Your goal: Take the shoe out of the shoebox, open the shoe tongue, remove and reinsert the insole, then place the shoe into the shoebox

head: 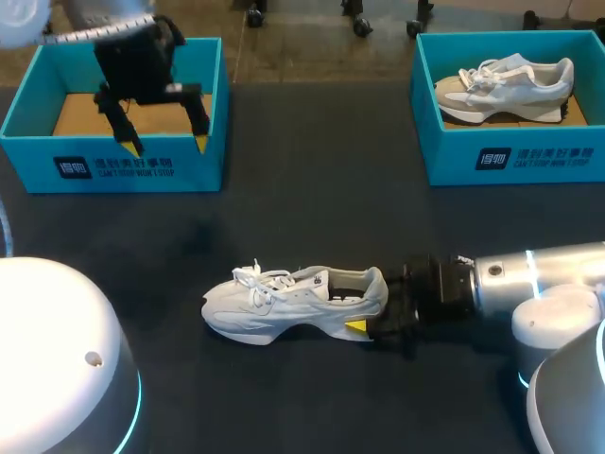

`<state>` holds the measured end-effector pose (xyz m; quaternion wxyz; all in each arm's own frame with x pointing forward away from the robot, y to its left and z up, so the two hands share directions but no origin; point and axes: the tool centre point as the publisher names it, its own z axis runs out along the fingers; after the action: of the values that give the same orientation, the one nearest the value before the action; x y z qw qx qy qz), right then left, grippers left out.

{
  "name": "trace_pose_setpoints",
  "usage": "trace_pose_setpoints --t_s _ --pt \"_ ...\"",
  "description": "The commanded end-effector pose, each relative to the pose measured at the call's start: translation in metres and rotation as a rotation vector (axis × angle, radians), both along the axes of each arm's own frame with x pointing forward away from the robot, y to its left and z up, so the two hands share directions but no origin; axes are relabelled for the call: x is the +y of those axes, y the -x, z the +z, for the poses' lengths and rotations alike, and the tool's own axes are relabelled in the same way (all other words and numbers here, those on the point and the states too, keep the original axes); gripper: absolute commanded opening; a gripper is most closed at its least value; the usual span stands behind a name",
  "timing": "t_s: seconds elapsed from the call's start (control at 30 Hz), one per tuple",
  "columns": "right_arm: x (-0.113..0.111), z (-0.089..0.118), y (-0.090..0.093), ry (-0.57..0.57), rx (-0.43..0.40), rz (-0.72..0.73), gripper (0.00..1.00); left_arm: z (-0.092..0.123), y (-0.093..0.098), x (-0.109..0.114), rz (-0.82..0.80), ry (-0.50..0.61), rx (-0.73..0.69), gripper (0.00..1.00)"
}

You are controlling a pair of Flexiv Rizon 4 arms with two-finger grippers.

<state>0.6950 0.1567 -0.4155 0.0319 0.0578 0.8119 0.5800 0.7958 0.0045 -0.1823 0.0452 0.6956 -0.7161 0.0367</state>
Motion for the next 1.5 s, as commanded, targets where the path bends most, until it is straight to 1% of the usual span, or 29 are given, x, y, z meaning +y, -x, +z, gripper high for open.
trace_pose_setpoints --t_s 0.03,0.1,0.53,0.57,0.67,0.97,1.2,1.5 --pt "0.001 0.0 0.001 0.005 0.001 0.0 0.0 -0.002 0.03 -0.021 0.018 -0.02 -0.113 1.0" --pt "0.001 0.0 0.001 0.005 0.001 0.0 0.0 -0.004 0.034 -0.034 0.021 -0.054 -0.146 1.0" --pt "0.001 0.0 0.001 0.005 0.001 0.0 0.0 -0.004 0.034 -0.034 0.021 -0.054 -0.146 1.0" --pt "0.001 0.0 0.001 0.005 0.001 0.0 0.0 -0.008 0.035 -0.038 0.026 -0.054 -0.138 1.0" --pt "0.001 0.0 0.001 0.005 0.001 0.0 0.0 -0.016 0.048 -0.051 0.015 -0.07 -0.121 1.0" --pt "0.001 0.0 0.001 0.005 0.001 0.0 0.0 -0.028 0.084 -0.095 -0.043 -0.074 -0.083 1.0" --pt "0.001 0.0 0.001 0.005 0.001 0.0 0.0 -0.04 0.101 -0.125 -0.078 -0.098 -0.045 1.0" --pt "0.001 0.0 0.001 0.005 0.001 0.0 0.0 -0.04 0.101 -0.125 -0.078 -0.098 -0.045 1.0"
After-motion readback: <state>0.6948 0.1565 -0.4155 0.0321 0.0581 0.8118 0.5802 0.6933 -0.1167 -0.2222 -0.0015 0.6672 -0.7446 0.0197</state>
